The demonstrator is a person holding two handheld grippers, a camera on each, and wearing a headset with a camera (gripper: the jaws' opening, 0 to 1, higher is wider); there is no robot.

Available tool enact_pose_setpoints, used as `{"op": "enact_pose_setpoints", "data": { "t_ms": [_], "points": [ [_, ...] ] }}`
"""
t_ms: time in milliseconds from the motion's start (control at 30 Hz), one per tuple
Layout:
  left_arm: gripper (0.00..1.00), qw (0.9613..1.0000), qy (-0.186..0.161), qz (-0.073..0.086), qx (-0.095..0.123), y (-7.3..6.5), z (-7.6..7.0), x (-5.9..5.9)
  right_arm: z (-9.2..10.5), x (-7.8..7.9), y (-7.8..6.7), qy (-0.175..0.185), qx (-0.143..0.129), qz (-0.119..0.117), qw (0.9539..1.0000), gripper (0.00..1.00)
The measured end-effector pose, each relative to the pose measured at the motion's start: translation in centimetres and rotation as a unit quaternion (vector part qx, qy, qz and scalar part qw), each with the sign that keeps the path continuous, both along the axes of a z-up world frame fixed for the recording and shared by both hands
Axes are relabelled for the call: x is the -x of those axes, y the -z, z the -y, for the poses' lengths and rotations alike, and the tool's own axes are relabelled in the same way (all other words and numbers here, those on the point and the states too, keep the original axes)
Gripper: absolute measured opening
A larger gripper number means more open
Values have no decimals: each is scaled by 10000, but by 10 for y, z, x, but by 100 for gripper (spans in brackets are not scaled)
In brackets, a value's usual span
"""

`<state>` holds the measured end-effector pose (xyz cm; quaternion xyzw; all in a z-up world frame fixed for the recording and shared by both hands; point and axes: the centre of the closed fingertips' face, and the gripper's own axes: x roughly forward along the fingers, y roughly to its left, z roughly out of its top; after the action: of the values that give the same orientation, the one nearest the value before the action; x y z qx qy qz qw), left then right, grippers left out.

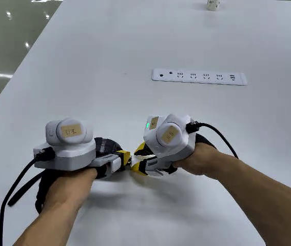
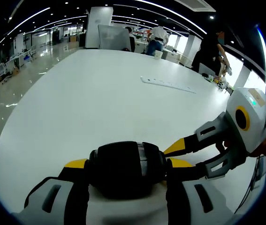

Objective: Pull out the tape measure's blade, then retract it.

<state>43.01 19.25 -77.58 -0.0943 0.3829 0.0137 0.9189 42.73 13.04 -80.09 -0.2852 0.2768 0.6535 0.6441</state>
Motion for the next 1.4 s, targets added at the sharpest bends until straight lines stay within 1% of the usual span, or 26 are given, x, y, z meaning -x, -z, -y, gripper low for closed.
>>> {"op": "enact_pose_setpoints", "data": {
  "t_ms": [200,400,467,567,733,867,1033,1233,1300,1400],
  "points": [
    [63,10000,53,-25,-45,1,1,2,6,-1,-2,52,-12,13,10000,24],
    [63,9998,142,-97,-119,4,3,8,14,1,-3,113,-8,14,9999,28],
    [65,9997,188,-68,-119,4,4,9,18,2,-3,152,-36,-14,9999,30],
    [68,9996,246,-54,-138,6,4,12,24,2,-3,212,-49,-9,9998,31],
    [68,9995,283,-42,-148,7,3,14,33,2,-5,332,-103,-27,9994,35],
    [68,9991,360,-47,-196,7,2,15,41,1,-6,450,-134,-26,9989,37],
    [70,9990,390,42,-198,5,2,17,50,1,-11,612,-233,-10,9979,40],
    [70,9986,476,77,-234,4,1,22,60,2,-16,791,-392,12,9961,45],
    [71,9984,498,88,-250,5,1,24,63,3,-16,844,-441,14,9955,47],
    [71,9981,541,45,-289,6,1,28,68,3,-17,930,-494,23,9944,50]
  ]
}}
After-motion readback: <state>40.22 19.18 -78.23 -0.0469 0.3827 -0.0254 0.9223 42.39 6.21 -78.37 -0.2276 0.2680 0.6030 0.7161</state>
